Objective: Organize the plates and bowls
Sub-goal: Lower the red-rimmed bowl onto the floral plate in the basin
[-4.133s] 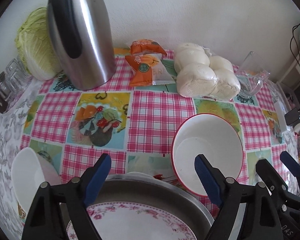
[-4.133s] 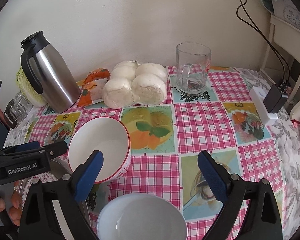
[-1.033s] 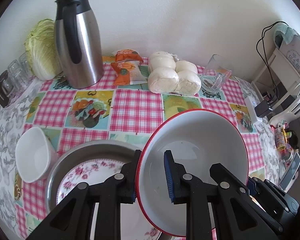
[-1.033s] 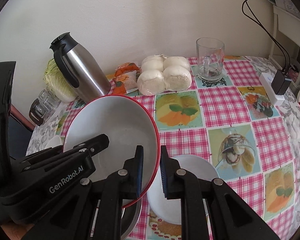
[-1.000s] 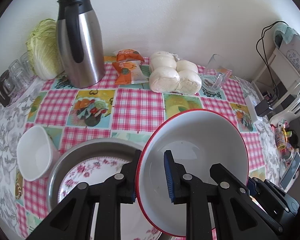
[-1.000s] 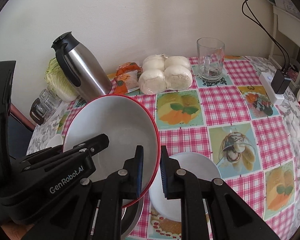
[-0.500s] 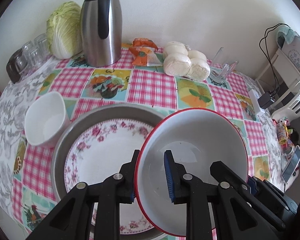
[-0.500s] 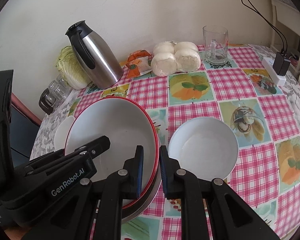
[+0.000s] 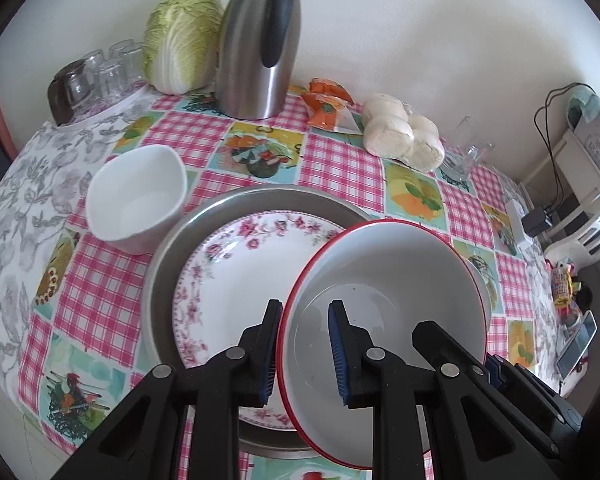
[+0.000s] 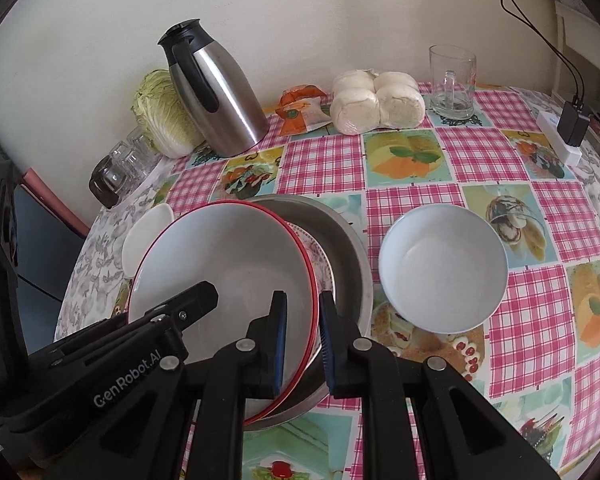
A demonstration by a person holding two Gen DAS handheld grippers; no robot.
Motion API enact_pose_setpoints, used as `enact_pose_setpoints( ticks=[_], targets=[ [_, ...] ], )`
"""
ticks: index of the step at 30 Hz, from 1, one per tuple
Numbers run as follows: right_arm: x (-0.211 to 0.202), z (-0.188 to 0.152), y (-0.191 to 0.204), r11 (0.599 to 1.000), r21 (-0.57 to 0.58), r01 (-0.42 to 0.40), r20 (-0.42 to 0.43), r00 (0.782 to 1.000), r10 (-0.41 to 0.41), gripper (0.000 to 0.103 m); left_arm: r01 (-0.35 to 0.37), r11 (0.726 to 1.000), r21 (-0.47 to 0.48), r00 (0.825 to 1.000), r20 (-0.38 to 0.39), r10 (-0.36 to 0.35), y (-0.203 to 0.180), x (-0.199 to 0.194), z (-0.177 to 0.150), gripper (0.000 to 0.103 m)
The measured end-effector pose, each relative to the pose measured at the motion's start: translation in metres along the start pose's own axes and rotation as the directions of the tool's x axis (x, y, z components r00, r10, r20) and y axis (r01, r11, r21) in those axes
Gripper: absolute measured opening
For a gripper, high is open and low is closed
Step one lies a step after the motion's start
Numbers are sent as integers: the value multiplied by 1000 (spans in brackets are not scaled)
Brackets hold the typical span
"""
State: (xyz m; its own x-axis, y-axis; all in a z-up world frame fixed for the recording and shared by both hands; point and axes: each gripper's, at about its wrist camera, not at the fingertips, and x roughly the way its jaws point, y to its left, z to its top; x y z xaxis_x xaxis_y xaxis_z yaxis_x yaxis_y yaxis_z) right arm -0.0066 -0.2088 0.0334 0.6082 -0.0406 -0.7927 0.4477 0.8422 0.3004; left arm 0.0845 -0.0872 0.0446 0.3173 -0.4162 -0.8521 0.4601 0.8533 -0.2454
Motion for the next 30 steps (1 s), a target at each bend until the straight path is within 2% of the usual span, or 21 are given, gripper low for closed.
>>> enact_pose_setpoints(
  ticks=[13,30],
  targets=[
    [3,9,29,998,-13,-62,28,998,62,17,63,991,-122,998,10,-62,42,-8,7,25],
    [27,6,27,1000,-6,-19,-25,1000,19,17,73,983,-169,996,-37,-81,53,16,7,25]
  ],
)
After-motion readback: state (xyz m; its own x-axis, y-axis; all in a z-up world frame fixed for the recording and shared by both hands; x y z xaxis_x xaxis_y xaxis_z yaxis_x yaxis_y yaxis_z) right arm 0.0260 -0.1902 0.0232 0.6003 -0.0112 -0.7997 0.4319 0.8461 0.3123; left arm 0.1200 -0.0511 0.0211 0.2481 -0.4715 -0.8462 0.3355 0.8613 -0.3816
